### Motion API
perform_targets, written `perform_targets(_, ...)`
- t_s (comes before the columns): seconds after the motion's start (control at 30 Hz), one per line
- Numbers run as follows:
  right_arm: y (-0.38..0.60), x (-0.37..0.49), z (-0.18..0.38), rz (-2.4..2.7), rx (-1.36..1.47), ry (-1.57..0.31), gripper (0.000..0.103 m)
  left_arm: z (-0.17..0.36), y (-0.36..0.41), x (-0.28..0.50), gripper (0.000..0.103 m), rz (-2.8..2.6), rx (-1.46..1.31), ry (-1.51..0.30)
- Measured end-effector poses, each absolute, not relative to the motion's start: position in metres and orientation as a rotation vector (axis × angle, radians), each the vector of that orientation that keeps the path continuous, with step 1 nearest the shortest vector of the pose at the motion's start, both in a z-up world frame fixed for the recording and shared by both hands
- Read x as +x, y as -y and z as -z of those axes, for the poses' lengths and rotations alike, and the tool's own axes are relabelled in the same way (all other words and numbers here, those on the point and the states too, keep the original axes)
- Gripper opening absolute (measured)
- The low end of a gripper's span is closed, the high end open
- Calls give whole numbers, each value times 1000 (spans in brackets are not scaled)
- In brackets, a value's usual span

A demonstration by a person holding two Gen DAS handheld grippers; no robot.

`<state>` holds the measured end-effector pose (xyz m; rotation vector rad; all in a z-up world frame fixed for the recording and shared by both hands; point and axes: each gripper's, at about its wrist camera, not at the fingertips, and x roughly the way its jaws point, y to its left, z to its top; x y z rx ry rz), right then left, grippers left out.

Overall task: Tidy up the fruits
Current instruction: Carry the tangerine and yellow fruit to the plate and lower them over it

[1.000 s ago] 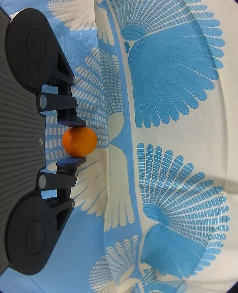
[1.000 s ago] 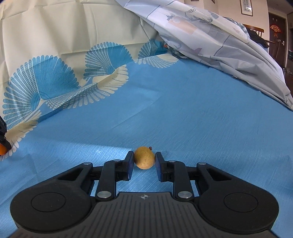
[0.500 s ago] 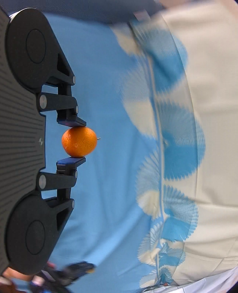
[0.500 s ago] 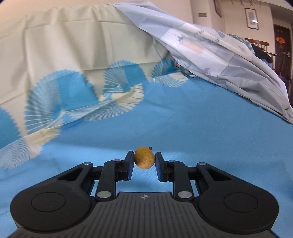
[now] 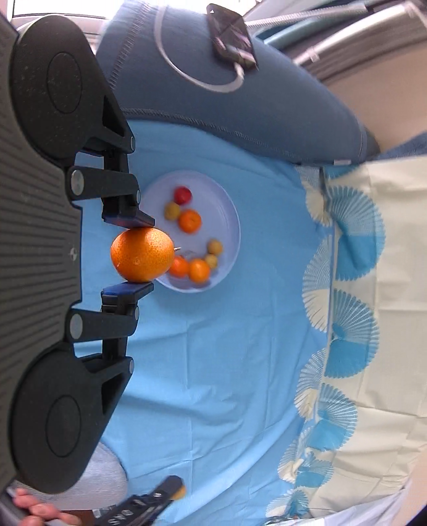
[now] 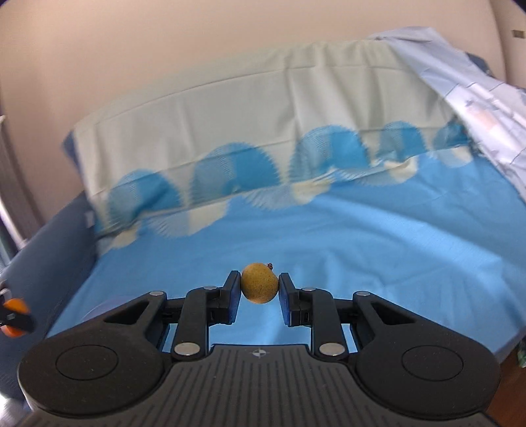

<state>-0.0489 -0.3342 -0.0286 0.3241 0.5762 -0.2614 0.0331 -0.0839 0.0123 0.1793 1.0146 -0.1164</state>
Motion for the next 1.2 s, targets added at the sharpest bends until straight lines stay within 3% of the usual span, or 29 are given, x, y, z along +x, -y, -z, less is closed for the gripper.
perform_targets(0.5, 224, -132, -29, 41, 158, -574, 26, -36, 28, -79, 38, 122, 78, -863)
perform_targets(1.2, 216, -125, -33, 56, 127, -591, 26, -30, 13, -77, 38, 109, 43, -869)
